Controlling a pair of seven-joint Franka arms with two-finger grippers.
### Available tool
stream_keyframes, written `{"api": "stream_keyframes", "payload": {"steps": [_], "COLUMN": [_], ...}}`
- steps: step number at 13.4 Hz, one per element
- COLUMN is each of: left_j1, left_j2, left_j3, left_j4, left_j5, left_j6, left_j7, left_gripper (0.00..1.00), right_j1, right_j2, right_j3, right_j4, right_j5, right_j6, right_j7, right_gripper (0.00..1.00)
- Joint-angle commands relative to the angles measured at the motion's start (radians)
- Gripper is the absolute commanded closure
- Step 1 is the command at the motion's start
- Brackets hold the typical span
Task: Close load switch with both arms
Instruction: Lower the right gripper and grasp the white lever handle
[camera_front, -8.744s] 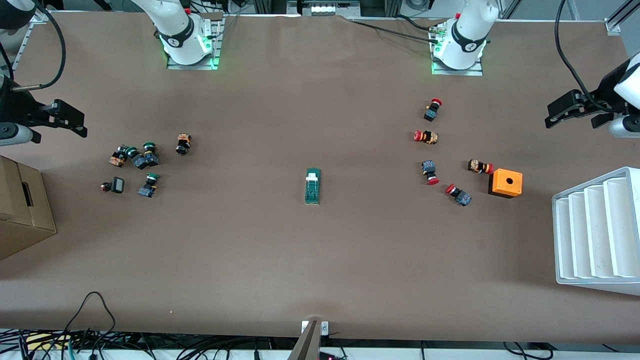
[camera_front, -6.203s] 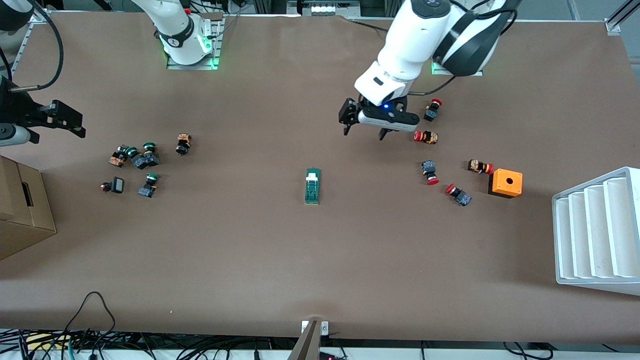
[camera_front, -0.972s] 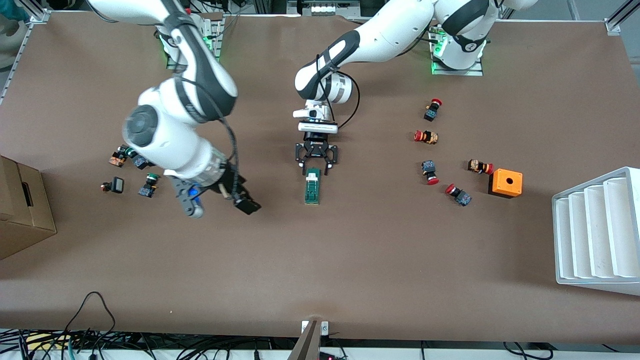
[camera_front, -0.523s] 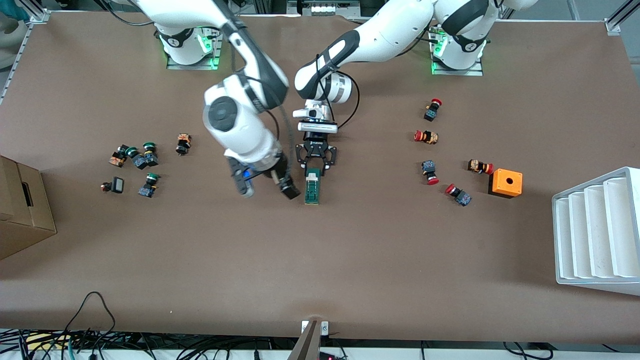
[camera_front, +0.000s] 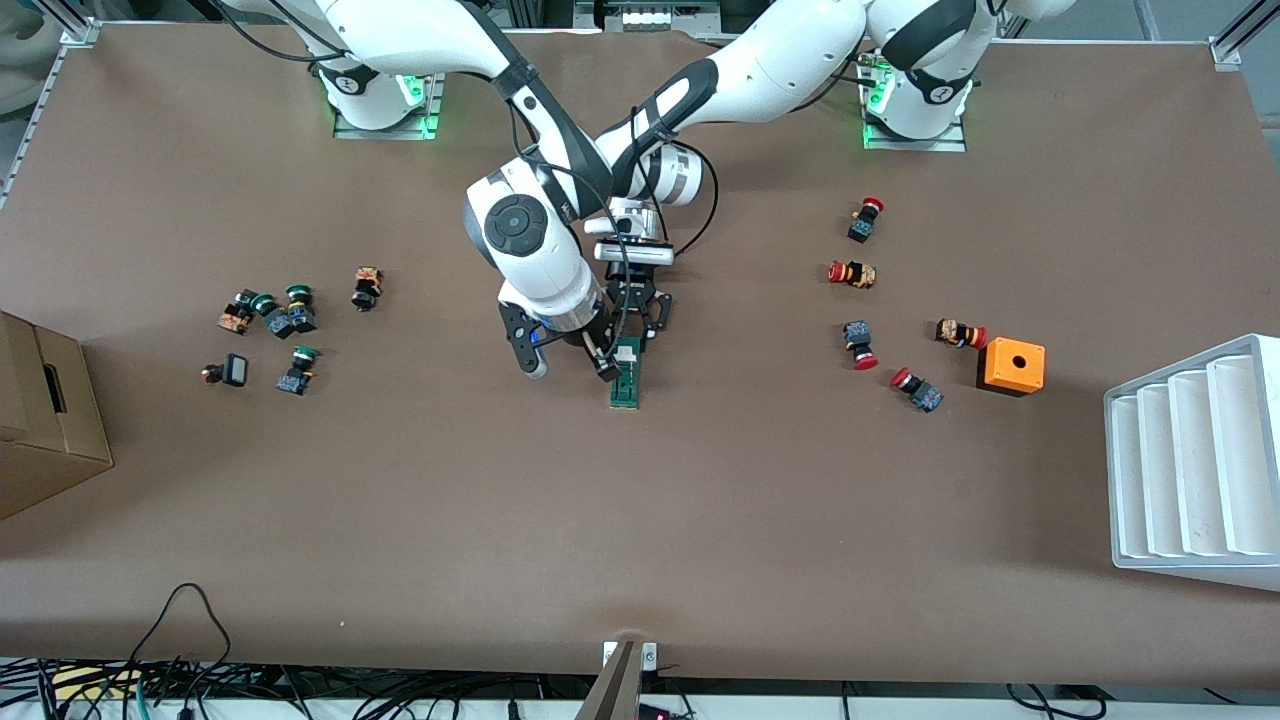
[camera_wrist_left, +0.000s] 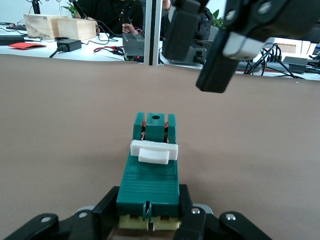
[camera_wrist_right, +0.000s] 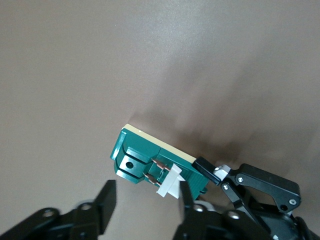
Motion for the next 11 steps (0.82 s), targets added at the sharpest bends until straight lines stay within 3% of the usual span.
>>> {"api": "stream_keyframes", "payload": {"steps": [1,11], "left_j1": [-0.004,-0.004], "left_j2": [0.024,0.022], "left_j3": [0.008,0.008], "left_j4": [0.023,0.023], "left_j5": [0.006,0.006], "left_j6": [0.007,0.007], "left_j7": [0.0,0.0], "left_gripper": [0.66,0.66], "right_j1": [0.025,0.068], "right_j2": [-0.001,0.061], "right_j3": [-0.014,-0.014], "right_j4": [-0.019,-0.019], "right_j5": [-0.017,-0.014], "right_j6": [0.026,0.1], "right_j7": [0.048,0.121], "right_gripper": [0.47,0.47]}}
